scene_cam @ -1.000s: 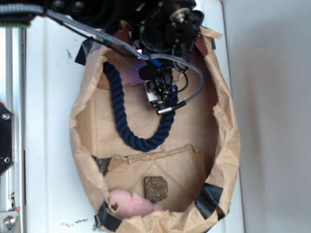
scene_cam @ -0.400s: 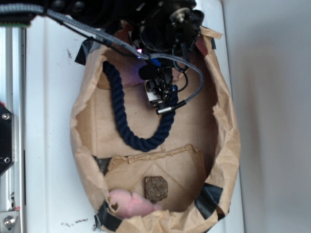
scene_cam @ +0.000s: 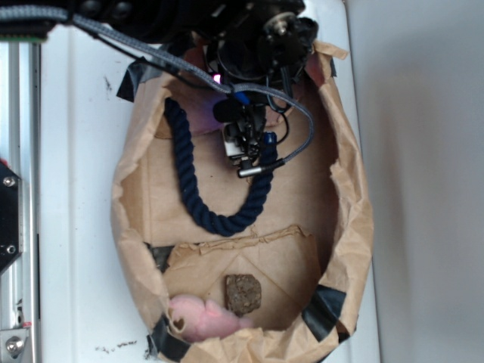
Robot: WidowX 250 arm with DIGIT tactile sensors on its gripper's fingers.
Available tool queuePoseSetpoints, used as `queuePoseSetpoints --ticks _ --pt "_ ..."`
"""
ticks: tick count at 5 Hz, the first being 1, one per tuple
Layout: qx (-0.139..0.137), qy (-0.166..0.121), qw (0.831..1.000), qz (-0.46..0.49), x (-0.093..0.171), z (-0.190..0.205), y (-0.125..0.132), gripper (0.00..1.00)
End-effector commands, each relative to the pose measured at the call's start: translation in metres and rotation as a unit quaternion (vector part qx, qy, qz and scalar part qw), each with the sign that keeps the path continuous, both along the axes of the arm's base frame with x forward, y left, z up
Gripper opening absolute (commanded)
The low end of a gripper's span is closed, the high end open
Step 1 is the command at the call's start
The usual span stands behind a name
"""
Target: Grab the blue rope.
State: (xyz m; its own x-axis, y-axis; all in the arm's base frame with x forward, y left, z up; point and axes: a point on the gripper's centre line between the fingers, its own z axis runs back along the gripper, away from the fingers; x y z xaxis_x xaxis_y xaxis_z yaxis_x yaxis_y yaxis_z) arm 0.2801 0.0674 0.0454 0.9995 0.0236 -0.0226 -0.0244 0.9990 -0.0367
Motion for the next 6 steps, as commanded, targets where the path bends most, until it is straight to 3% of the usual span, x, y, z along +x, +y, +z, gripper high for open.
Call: queuePoseSetpoints --ticks 1,2,3,4,5,6 --pt "0.041 -0.047 0.976 -0.21 0.0 0.038 -0.024 1.0" --pt "0.039 -0.045 0.943 -0.327 -0.005 0.042 -0.03 1.0" --pt "0.049 -0.062 0.921 -0.382 -0.009 0.039 -0.024 1.0" --pt "0.002 -0.084 0.89 -0.448 -0.013 0.03 -0.013 1.0" --pt "-0.005 -0.098 0.875 -0.474 -0.014 0.027 -0.012 1.0" --pt "-0.005 -0.098 0.875 -0.474 -0.014 0.027 -0.012 1.0"
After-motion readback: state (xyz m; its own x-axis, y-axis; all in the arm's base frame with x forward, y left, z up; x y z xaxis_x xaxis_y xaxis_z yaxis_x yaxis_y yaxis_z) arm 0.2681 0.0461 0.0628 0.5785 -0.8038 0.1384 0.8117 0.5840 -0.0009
